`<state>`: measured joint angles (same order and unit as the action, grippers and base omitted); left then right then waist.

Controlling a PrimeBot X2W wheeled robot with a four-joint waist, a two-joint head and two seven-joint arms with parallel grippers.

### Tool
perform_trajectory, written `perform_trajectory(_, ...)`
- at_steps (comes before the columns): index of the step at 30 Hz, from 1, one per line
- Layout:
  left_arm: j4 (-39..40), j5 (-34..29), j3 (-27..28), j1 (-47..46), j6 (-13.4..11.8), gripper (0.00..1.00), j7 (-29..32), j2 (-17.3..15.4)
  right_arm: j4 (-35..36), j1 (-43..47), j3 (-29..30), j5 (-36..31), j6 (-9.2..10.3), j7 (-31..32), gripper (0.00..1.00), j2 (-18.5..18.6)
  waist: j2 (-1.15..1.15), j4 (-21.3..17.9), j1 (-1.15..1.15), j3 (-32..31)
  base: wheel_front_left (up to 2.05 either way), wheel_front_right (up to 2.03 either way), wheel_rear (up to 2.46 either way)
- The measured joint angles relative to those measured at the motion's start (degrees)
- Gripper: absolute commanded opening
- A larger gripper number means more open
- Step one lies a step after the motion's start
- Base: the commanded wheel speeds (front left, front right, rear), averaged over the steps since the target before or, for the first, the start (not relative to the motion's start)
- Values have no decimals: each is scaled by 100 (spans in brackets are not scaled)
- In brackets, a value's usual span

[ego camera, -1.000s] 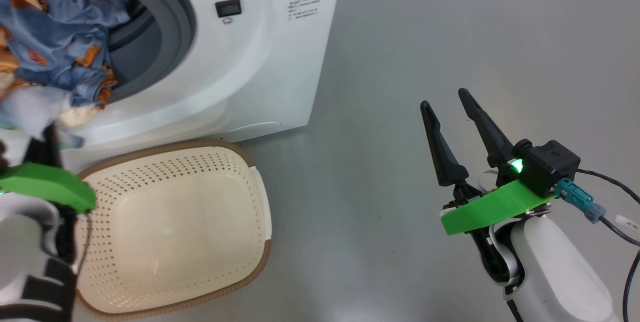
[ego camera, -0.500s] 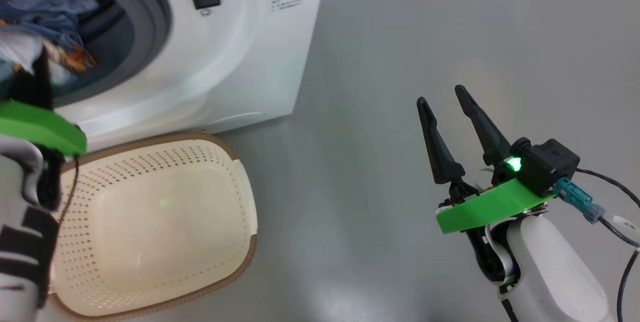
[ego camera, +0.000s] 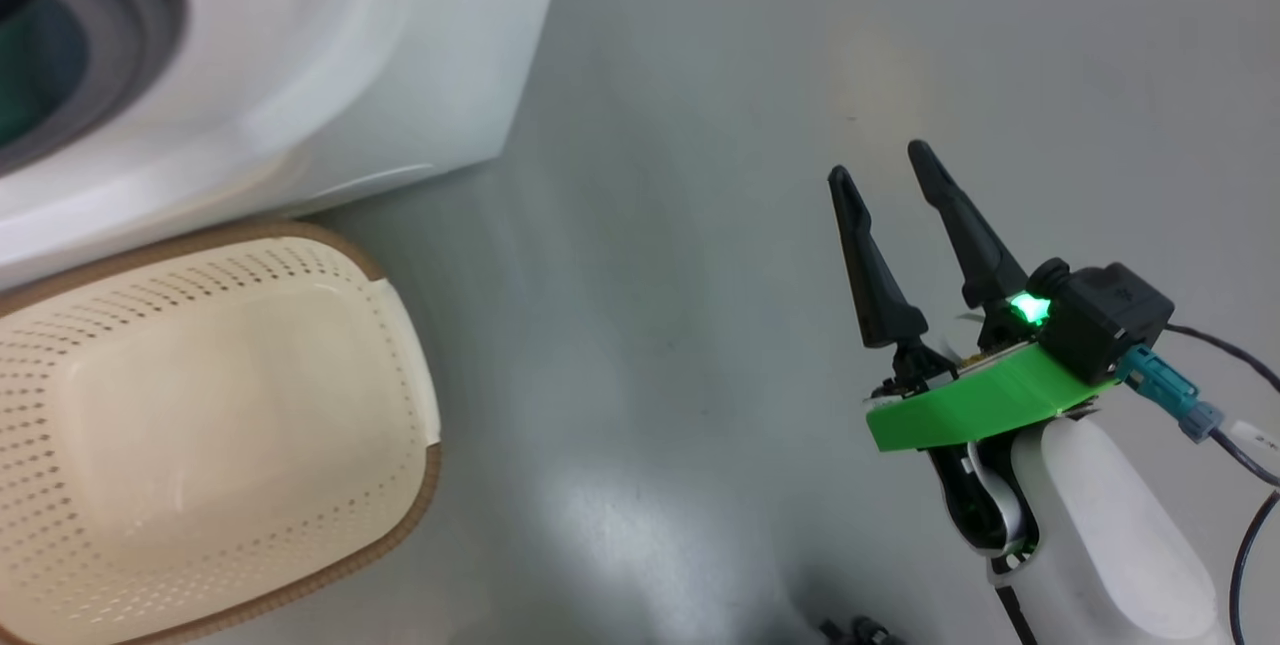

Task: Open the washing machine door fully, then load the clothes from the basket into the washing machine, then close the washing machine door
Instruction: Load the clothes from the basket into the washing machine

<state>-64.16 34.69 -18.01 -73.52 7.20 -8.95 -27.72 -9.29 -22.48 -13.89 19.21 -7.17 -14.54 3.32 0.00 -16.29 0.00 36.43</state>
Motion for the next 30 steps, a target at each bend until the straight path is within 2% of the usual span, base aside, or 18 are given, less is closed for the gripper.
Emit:
perform_trajectory(4,-187,1,-87,-306,0,0,282,-63,65,-89,-5,1,0,0,100,-12,0,-160,0,181,0,0,0)
perform_trajectory(5,-204,1,-136,-378,0,17,344,-77,75,-88,-9,3,0,0,100,-16,0,-192,0,219,0,0,0)
perform_trajectory(6,-236,3,-177,-440,0,41,419,-76,75,-88,-10,10,0,0,100,-16,0,-222,0,253,0,0,0)
perform_trajectory(7,-282,4,-222,-499,0,93,537,-76,78,-88,-11,16,0,0,100,-20,0,-249,0,281,0,0,0)
perform_trajectory(8,-328,9,-246,-543,0,100,664,-76,80,-88,-11,27,0,0,100,-22,0,-270,0,302,0,0,0)
perform_trajectory(11,-547,51,-302,-645,1,100,985,-57,76,-88,-2,44,0,0,100,-25,0,-291,0,310,0,0,0)
perform_trajectory(16,-605,247,-339,-624,0,100,1076,67,54,-89,-12,44,0,0,100,-30,0,-233,0,183,0,0,0)
perform_trajectory(20,-383,346,-439,-486,0,100,784,153,-25,-90,-12,44,0,0,100,-32,0,-156,0,32,0,0,0)
perform_trajectory(25,-80,626,-641,164,0,100,269,213,-175,-86,25,42,0,0,100,-32,0,-29,0,-269,0,0,0)
perform_trajectory(30,74,921,-806,660,0,100,99,338,-271,-79,27,31,0,0,100,-30,0,91,0,-574,0,0,0)
